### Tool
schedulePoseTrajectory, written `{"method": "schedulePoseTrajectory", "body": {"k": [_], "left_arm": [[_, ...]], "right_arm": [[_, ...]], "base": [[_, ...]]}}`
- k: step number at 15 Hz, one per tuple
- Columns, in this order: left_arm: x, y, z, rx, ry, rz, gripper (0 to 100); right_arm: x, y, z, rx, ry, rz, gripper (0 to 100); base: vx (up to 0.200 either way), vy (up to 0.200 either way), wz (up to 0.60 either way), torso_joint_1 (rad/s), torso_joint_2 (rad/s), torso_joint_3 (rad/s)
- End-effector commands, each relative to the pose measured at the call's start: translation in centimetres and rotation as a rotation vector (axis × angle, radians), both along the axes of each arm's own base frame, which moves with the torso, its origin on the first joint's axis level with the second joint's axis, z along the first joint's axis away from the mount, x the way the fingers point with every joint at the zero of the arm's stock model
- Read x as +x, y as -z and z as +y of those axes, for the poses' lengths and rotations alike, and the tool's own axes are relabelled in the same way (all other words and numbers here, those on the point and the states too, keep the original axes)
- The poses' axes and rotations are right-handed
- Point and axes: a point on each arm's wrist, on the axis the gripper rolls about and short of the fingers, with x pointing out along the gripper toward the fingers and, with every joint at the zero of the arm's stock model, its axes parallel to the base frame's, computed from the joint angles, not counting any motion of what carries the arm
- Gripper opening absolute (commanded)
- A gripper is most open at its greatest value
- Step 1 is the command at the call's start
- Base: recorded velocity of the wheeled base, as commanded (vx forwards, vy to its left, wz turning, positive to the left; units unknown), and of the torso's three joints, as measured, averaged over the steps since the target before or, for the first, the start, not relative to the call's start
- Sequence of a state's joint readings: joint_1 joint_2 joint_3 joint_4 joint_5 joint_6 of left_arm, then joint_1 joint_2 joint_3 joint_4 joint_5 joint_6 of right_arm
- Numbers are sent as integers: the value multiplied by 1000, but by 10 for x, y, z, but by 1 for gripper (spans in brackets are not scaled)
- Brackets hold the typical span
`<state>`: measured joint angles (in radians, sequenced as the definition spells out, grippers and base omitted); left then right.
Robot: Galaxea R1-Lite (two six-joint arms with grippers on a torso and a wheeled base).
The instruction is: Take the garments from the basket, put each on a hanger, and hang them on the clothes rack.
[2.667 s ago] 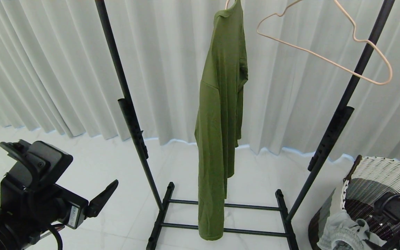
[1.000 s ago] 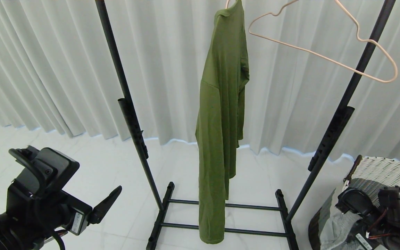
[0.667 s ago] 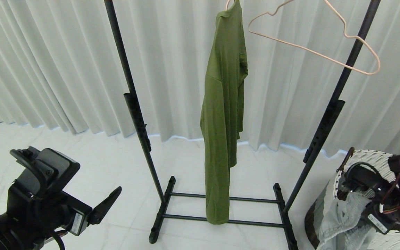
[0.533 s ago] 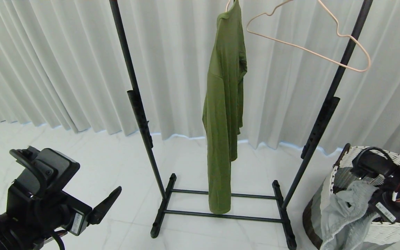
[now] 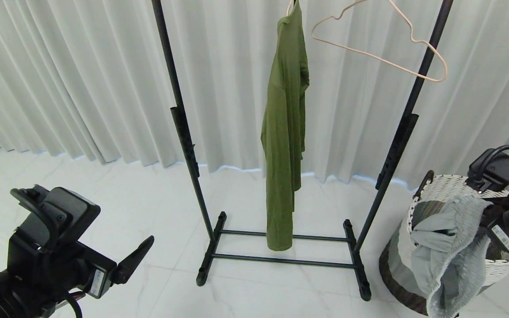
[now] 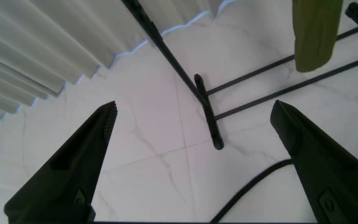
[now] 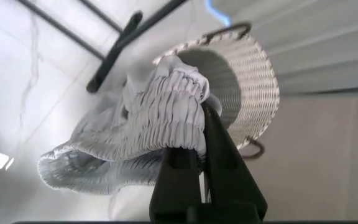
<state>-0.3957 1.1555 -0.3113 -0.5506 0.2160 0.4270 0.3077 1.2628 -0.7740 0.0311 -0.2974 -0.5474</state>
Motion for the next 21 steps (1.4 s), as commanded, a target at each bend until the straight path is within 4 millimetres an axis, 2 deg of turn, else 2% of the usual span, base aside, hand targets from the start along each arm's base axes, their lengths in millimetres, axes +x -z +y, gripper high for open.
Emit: {"method": "schedulePoseTrajectory", "body": {"k": [1, 5, 9, 12, 13, 16, 17, 18, 21], "left_arm": [[0, 0, 0, -2, -1, 0, 100], [5, -1, -2, 2, 0, 5, 100], [14, -3, -9, 7, 23, 15, 100], [19, -6, -22, 0, 82, 18, 100], [21, -7, -31, -8, 137, 22, 100], [26, -23, -61, -158, 341, 40, 100], [36, -31, -87, -247, 389, 70, 100], [44, -36, -103, -292, 408, 86, 100], [53, -39, -160, -400, 497, 155, 100]], "right_arm": [[0, -6, 3, 10, -13, -22, 0], [8, -16, 11, 33, -34, -45, 0], [24, -39, 52, 214, -103, -86, 0], [36, -57, 75, 301, -136, -118, 0], [39, -66, 87, 353, -157, -135, 0], [37, -78, 103, 434, -188, -151, 0], [33, -82, 106, 468, -199, -155, 0], [30, -84, 108, 491, -205, -155, 0], [17, -94, 110, 566, -227, -168, 0]], "base": [[0, 200, 0, -2, 2, 7], [0, 200, 0, 5, 4, 4], [0, 0, 0, 0, 0, 0], [0, 0, 0, 0, 0, 0], [0, 0, 0, 0, 0, 0], [0, 0, 0, 0, 0, 0], [0, 0, 0, 0, 0, 0], [0, 0, 0, 0, 0, 0], [0, 0, 0, 0, 0, 0]]}}
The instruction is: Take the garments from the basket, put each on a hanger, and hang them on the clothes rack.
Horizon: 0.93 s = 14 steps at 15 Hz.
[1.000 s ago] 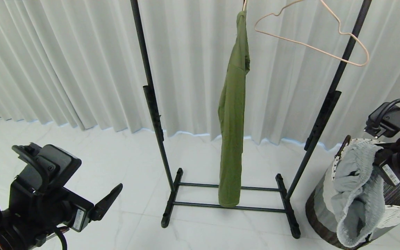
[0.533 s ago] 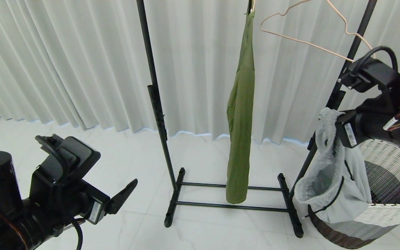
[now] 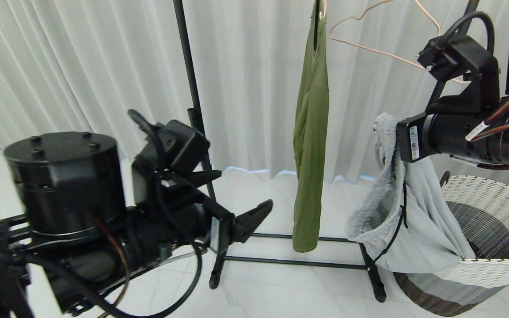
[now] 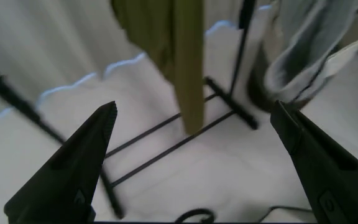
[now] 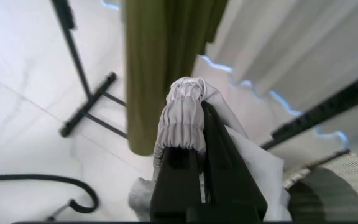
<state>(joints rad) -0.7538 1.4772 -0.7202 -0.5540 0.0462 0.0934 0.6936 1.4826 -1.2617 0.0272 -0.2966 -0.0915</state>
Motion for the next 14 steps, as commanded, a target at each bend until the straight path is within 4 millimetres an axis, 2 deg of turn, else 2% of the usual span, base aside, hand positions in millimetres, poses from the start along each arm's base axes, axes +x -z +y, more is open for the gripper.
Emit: {"method": "schedulePoseTrajectory", "body": {"k": [1, 3, 7, 11, 14], "left_arm": [[14, 15, -62, -14, 100, 89, 100], [30, 31, -93, -6, 117, 130, 100], [59, 56, -130, -54, 106, 220, 100], [73, 80, -140, -36, 149, 282, 100], [97, 98, -148, -33, 113, 292, 100]], "right_arm": [[-12, -9, 0, 37, -28, -22, 0], [-24, -15, 0, 77, -56, -29, 0], [-36, -23, -4, 102, -79, -49, 0], [-47, -28, -8, 118, -101, -65, 0], [-53, -30, -7, 127, -125, -71, 0]], "base": [[0, 0, 0, 0, 0, 0], [0, 0, 0, 0, 0, 0], [0, 0, 0, 0, 0, 0], [0, 0, 0, 0, 0, 0], [0, 0, 0, 0, 0, 0]]}}
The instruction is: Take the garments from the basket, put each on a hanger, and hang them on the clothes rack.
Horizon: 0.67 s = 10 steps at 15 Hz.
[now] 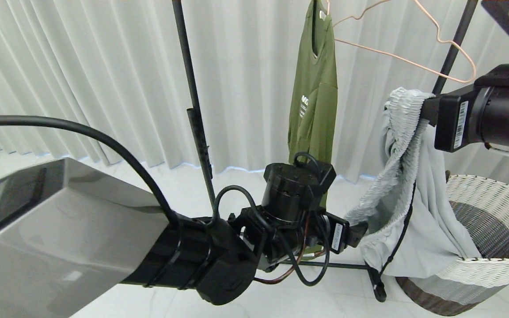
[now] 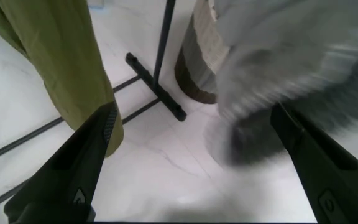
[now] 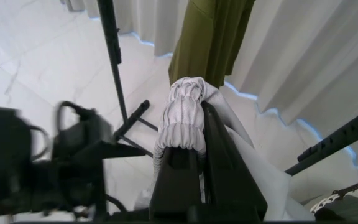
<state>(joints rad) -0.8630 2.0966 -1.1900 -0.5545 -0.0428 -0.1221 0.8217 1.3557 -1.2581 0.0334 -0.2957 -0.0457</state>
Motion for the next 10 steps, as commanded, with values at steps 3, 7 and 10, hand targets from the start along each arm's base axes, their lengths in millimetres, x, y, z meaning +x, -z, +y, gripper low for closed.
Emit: {"method": "schedulePoseTrajectory", "body": {"k": [3, 7, 10], "left_arm": [[23, 26, -1, 33, -39, 31, 100], [18, 30, 7, 50, -21, 58, 0], [-6, 17, 23, 84, -21, 34, 0]], "right_arm": [[-5, -2, -2, 8, -12, -8, 0], [-8, -5, -5, 19, -11, -15, 0], [-6, -2, -7, 13, 1, -10, 0]], "base": [[0, 0, 0, 0, 0, 0], [0, 0, 0, 0, 0, 0], [0, 0, 0, 0, 0, 0]]}}
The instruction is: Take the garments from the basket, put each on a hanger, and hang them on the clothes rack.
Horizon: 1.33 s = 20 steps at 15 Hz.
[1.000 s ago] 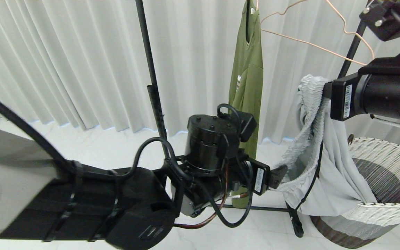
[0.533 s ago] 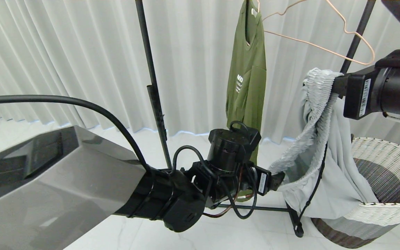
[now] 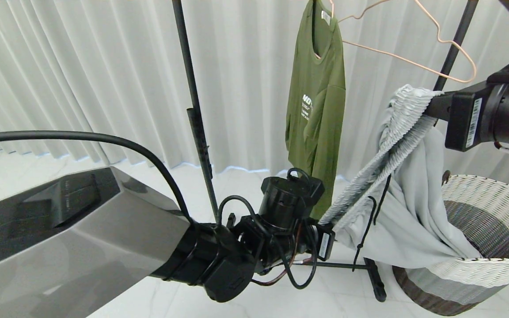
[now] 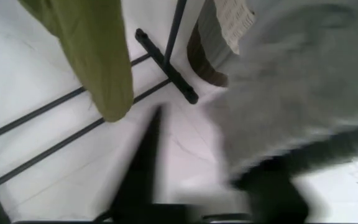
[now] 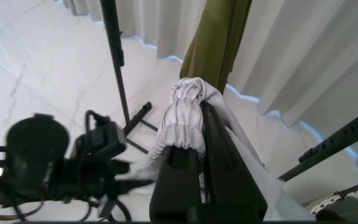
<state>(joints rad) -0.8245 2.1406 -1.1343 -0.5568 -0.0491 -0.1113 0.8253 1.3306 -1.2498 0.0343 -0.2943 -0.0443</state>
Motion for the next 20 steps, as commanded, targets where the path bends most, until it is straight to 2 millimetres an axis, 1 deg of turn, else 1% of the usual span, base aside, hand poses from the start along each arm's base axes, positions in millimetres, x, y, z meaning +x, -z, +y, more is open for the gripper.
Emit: {"method": "schedulePoseTrajectory", "body": {"k": [1, 2, 3, 4, 6, 7, 8, 10, 12, 13, 14, 15, 16, 18, 19, 20], "left_arm": [[-25, -22, 19, 18, 18, -40, 0], [-40, -37, 39, 22, 25, -84, 0], [-44, -45, 48, 11, 14, -98, 0], [-52, -74, 77, -28, -36, -143, 0], [-64, -112, 110, -50, -92, -172, 0], [-77, -139, 131, -57, -122, -183, 0], [-86, -159, 146, -59, -152, -192, 0], [-93, -190, 164, -60, -229, -227, 0], [-95, -221, 167, -71, -280, -270, 0], [-96, -232, 167, -62, -287, -292, 0], [-100, -237, 166, -12, -280, -302, 0], [-103, -234, 164, 28, -281, -311, 0], [-107, -230, 157, 62, -285, -324, 0], [-124, -228, 135, 69, -236, -332, 0], [-133, -228, 126, 71, -205, -338, 0], [-137, -227, 121, 76, -199, -342, 0]], "right_arm": [[1, 1, -2, -3, 9, 2, 0], [1, 4, -2, -8, 9, 7, 0], [1, 5, -2, -13, 11, 9, 0], [2, 7, -1, -20, 9, 14, 0], [4, 12, 2, -34, 7, 21, 0], [5, 11, 3, -34, 6, 16, 0], [4, 9, 2, -38, 5, 9, 0], [0, 6, -2, -48, 7, -18, 0], [-6, 1, -10, -50, 13, -37, 0], [-8, 0, -15, -51, 25, -48, 0], [-8, -2, -25, -66, 57, -66, 0], [-9, -4, -31, -84, 75, -78, 0], [-12, -4, -38, -115, 85, -78, 0], [-22, -1, -46, -154, 76, -64, 0], [-24, 0, -49, -162, 67, -57, 0], [-26, -2, -50, -156, 53, -63, 0]], "base": [[0, 0, 0, 0, 0, 0], [0, 0, 0, 0, 0, 0], [0, 0, 0, 0, 0, 0], [0, 0, 0, 0, 0, 0], [0, 0, 0, 0, 0, 0], [0, 0, 0, 0, 0, 0], [0, 0, 0, 0, 0, 0], [0, 0, 0, 0, 0, 0], [0, 0, 0, 0, 0, 0], [0, 0, 0, 0, 0, 0], [0, 0, 0, 0, 0, 0], [0, 0, 0, 0, 0, 0], [0, 0, 0, 0, 0, 0], [0, 0, 0, 0, 0, 0], [0, 0, 0, 0, 0, 0], [0, 0, 0, 0, 0, 0]]}}
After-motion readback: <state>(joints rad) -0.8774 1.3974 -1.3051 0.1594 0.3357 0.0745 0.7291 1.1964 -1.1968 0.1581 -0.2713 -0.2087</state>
